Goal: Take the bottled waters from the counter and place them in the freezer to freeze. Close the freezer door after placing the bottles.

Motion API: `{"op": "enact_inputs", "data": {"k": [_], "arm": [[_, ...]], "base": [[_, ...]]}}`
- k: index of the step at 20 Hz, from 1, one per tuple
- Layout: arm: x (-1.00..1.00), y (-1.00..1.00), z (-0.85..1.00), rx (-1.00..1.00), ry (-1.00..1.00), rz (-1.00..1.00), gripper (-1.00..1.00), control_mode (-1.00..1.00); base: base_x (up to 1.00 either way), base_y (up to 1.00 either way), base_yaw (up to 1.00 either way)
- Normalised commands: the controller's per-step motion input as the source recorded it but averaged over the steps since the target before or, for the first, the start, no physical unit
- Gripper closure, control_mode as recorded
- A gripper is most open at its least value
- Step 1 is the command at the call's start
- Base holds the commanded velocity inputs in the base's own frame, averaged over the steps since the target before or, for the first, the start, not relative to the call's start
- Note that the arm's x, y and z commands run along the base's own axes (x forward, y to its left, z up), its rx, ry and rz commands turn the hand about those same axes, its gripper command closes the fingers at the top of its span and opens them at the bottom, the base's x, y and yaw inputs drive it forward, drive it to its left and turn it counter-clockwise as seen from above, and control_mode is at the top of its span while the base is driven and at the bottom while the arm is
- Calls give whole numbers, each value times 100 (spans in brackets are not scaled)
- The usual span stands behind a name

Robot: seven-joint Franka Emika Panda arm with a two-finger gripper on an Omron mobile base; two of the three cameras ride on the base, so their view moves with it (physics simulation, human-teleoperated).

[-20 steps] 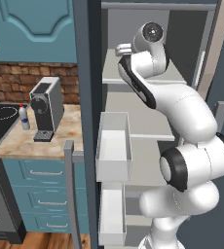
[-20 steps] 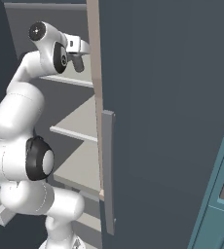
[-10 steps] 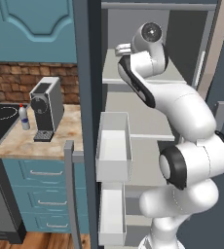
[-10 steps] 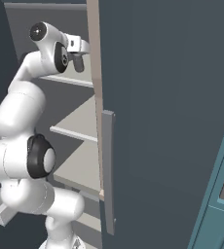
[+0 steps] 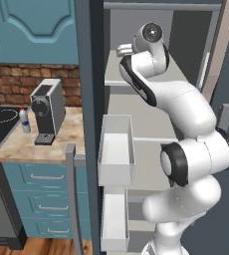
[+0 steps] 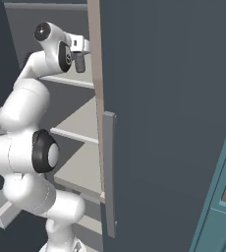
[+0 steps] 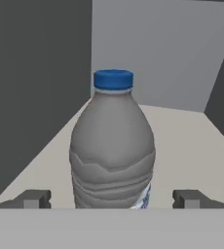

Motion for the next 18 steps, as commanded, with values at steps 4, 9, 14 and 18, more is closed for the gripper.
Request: {"op": "enact_inputs", "data": {"k": [4,9,14,18], "arm": [[-19,0,1,0,-4,0,-100,-100],[-98,0,0,0,-23,-4,-100,-100],[-100,-13,-37,5,-29,-9,-100,-100],[-100,-15,-59,9,-25,-9,-100,-100]], "base": [[0,0,0],[0,0,0],[0,0,0],[0,0,0]]}}
